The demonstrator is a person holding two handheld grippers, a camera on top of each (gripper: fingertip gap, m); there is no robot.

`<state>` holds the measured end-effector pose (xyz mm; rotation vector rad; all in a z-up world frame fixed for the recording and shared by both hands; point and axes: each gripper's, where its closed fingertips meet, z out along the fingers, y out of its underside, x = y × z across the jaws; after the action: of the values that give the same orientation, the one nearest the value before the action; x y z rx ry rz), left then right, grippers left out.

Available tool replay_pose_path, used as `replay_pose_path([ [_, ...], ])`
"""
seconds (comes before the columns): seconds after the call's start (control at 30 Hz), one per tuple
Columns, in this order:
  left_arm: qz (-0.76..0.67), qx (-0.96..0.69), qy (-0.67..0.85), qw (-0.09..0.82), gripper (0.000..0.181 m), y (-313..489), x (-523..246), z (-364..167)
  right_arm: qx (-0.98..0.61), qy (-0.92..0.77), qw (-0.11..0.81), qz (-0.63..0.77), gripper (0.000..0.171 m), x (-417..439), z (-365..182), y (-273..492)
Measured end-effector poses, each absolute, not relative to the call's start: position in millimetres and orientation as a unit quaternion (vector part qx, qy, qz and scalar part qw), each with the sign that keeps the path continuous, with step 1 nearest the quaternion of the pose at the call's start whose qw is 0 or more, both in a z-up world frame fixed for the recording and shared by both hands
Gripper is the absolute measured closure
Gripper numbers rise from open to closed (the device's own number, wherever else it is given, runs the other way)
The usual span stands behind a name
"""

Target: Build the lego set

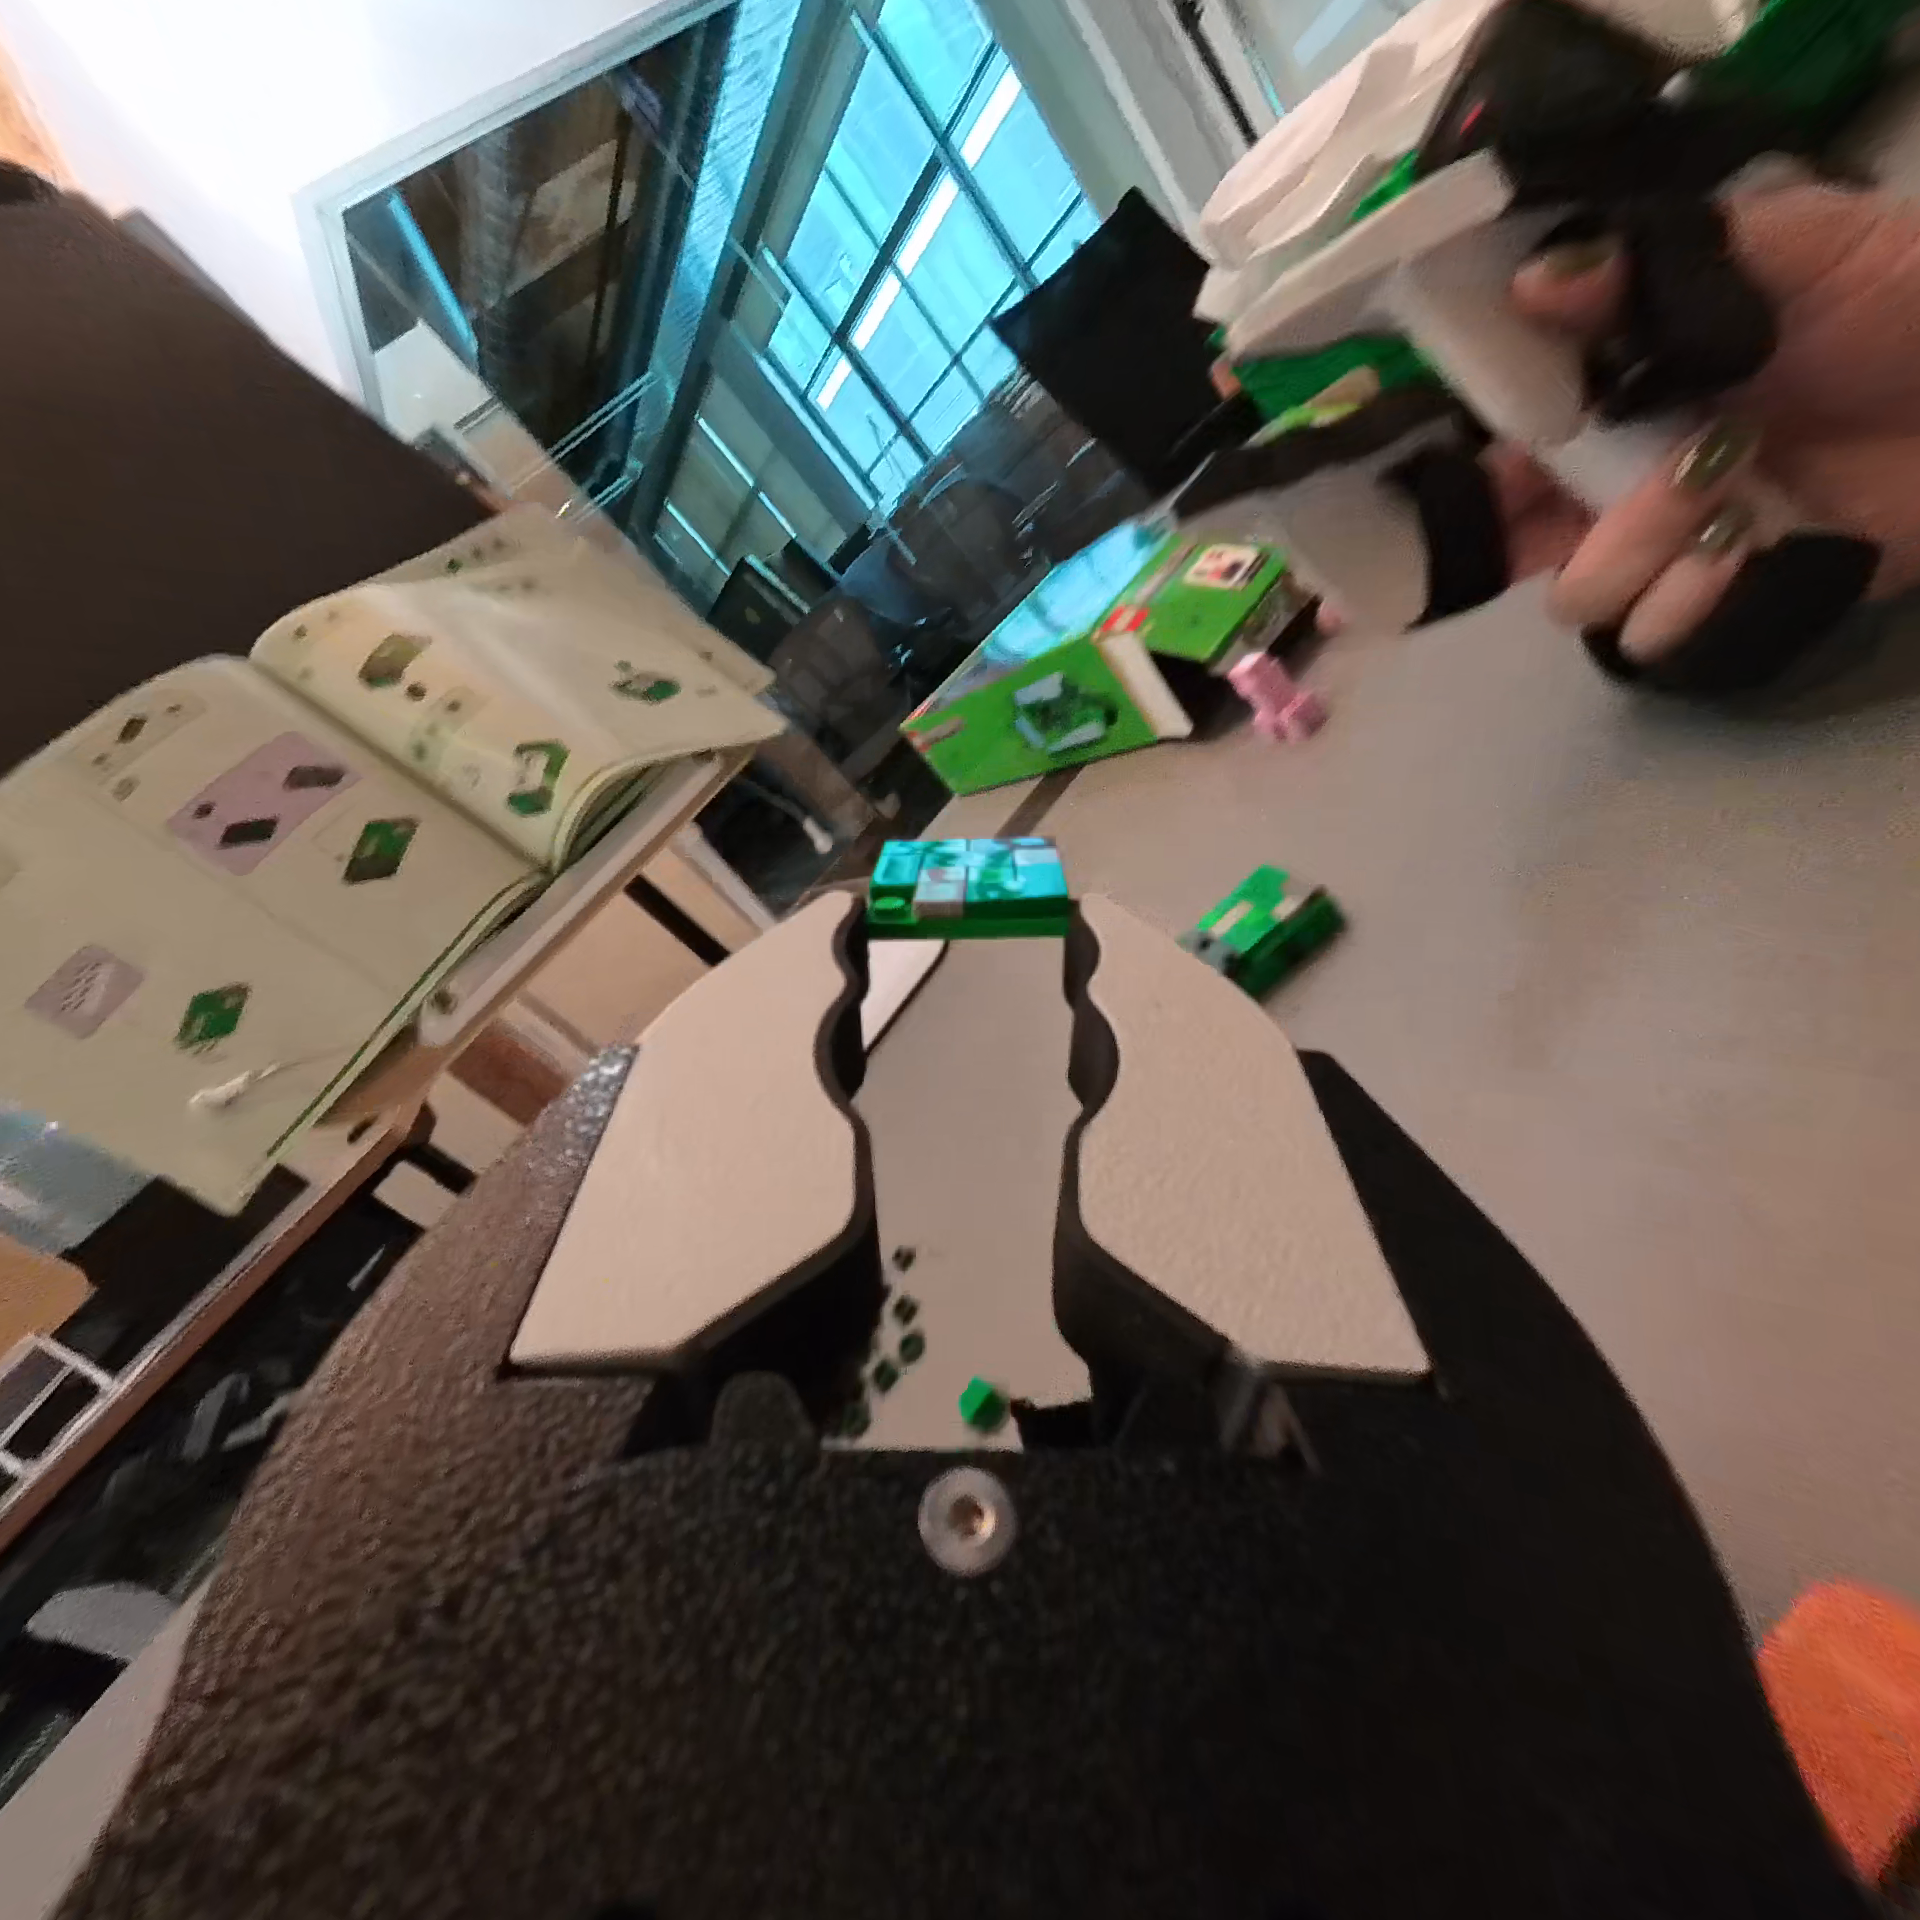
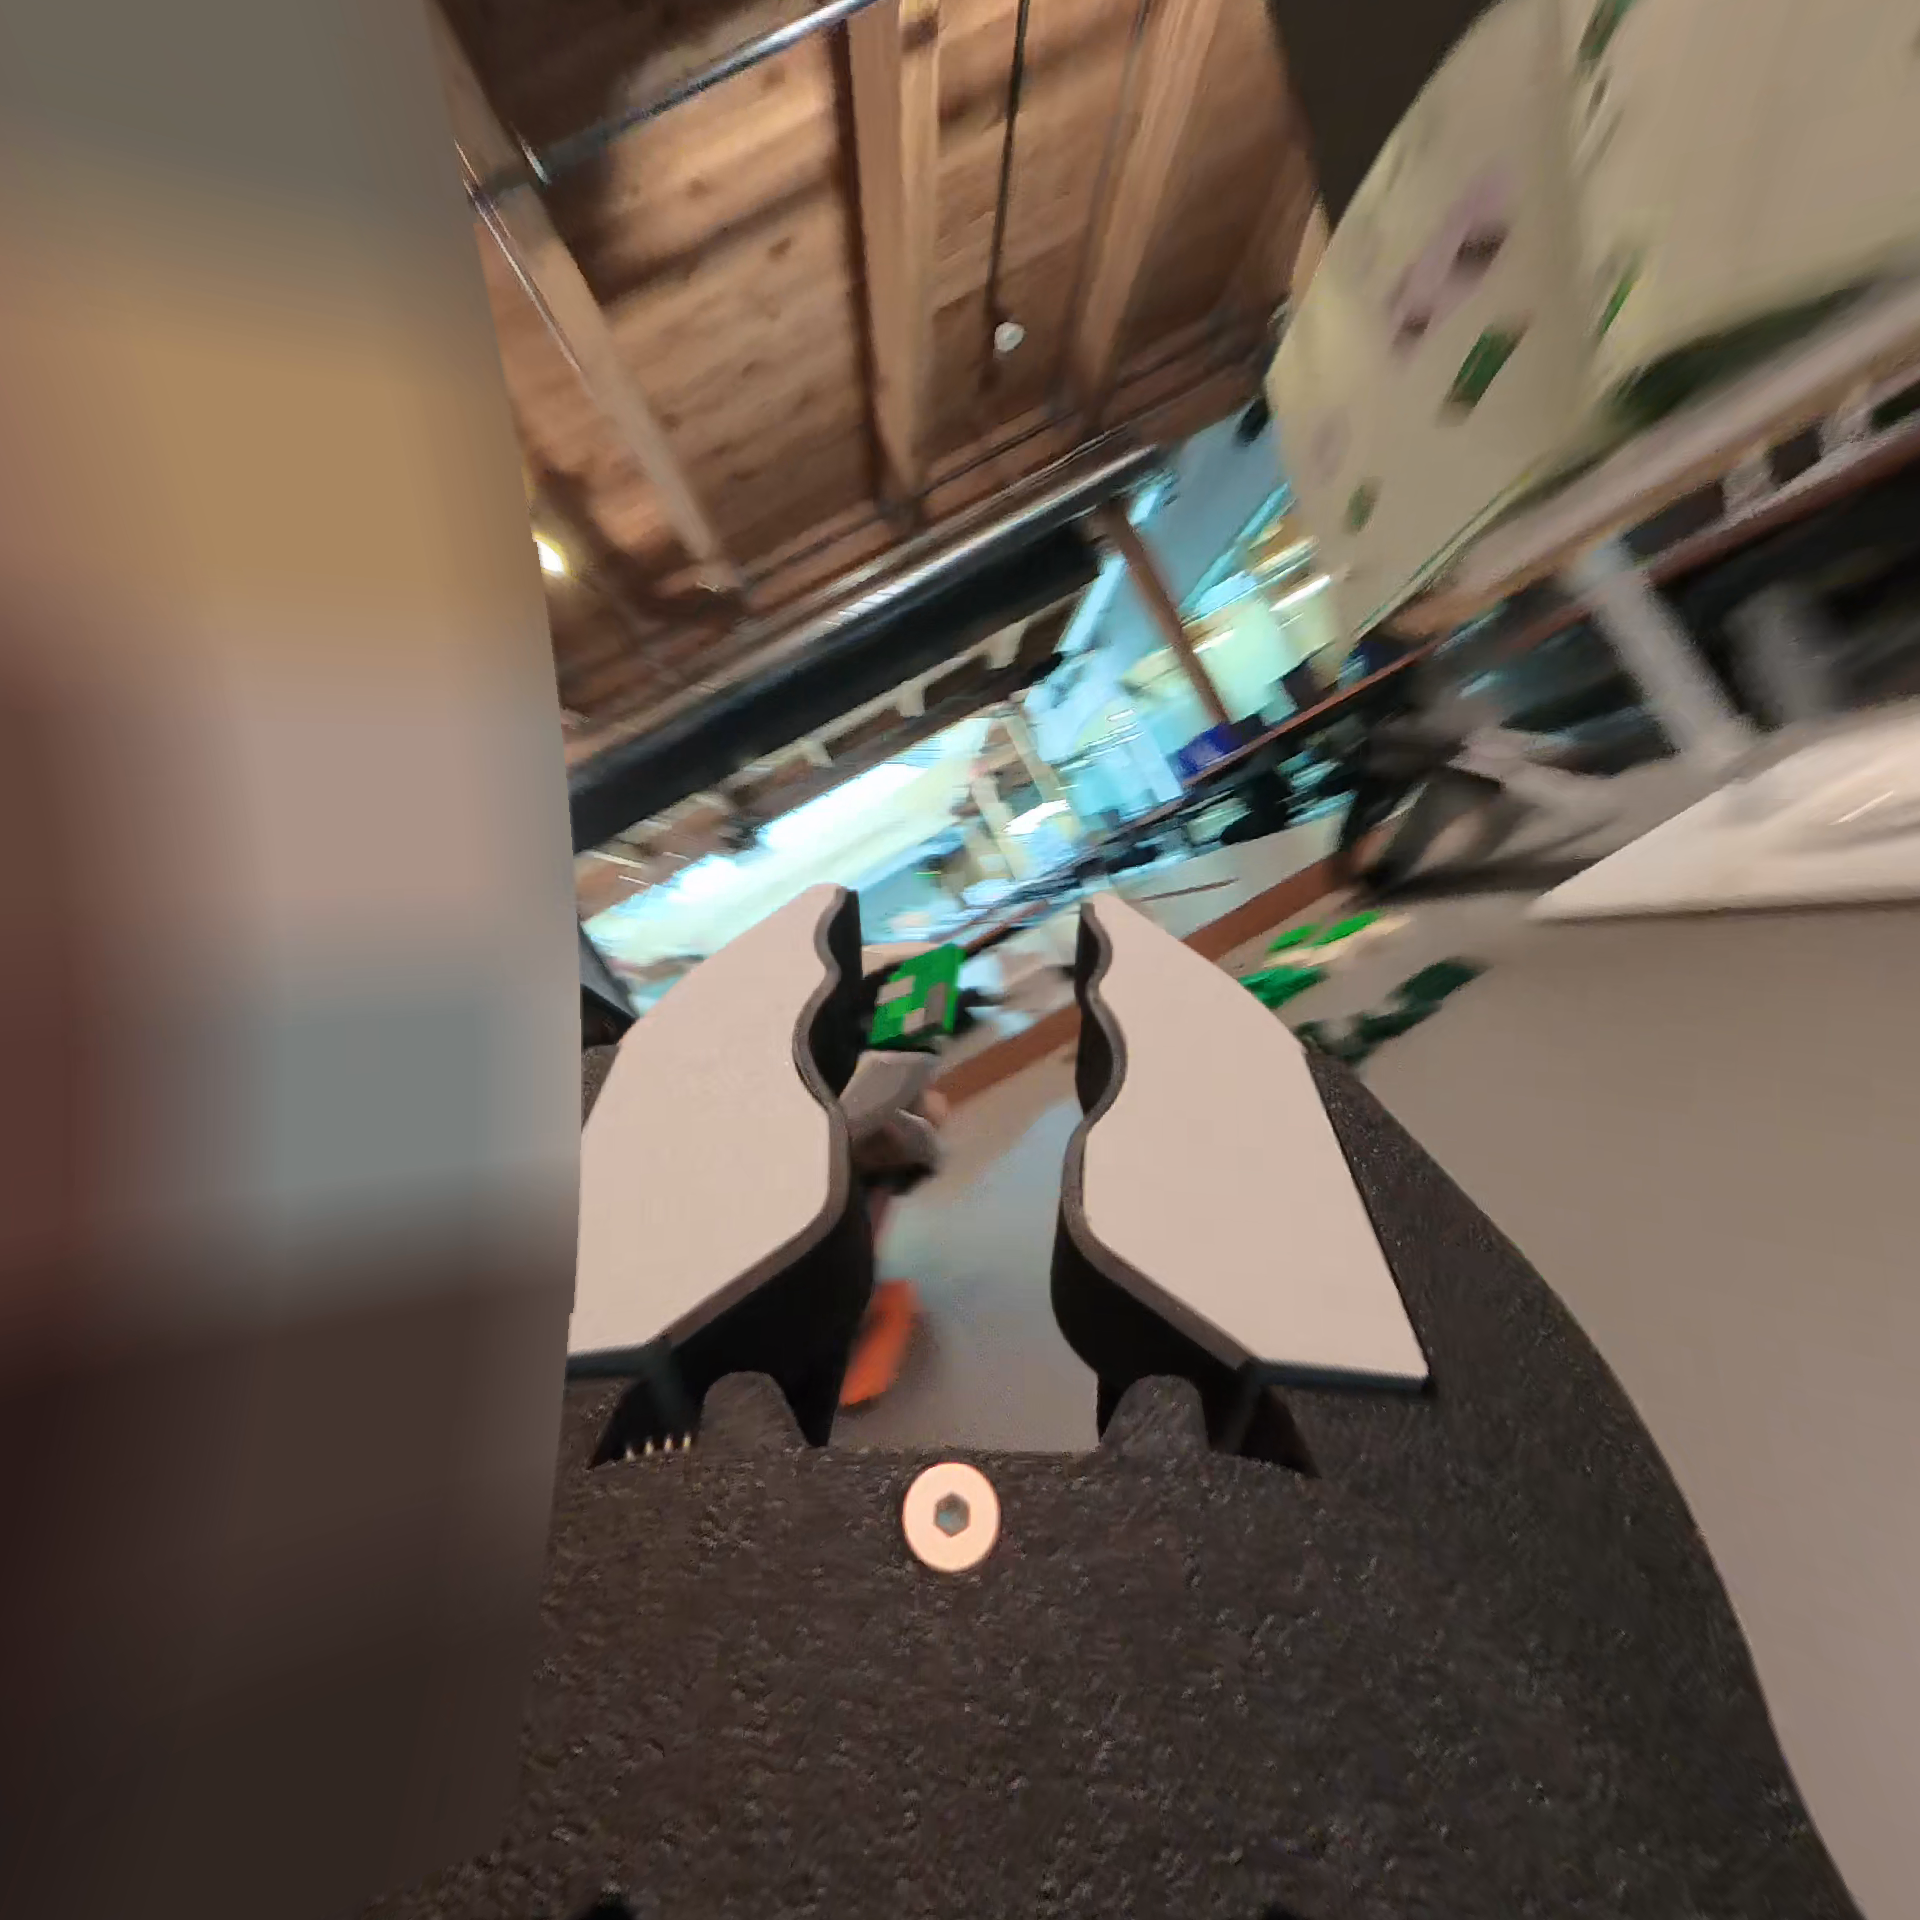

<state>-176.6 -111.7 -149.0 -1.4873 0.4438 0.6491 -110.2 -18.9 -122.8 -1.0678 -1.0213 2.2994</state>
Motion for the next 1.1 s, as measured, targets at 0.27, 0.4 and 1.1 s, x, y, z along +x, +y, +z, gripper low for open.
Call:
replay_pose_path([
  [0.27,0.225,-0.688,0.159,0.672,0.146,-160,-247,-166,-0.405,-0.402,0.420,0.705,0.134,-116,-131,7],
  [0.4,0.165,-0.686,0.107,0.701,0.146,-170,-271,-164,-0.438,-0.383,0.485,0.654,0.138,-116,-133,28],
  [1.1,-0.041,-0.688,0.252,0.679,0.146,-178,-189,-179,-0.453,-0.511,0.553,0.477,0.136,-135,-157,9],
])
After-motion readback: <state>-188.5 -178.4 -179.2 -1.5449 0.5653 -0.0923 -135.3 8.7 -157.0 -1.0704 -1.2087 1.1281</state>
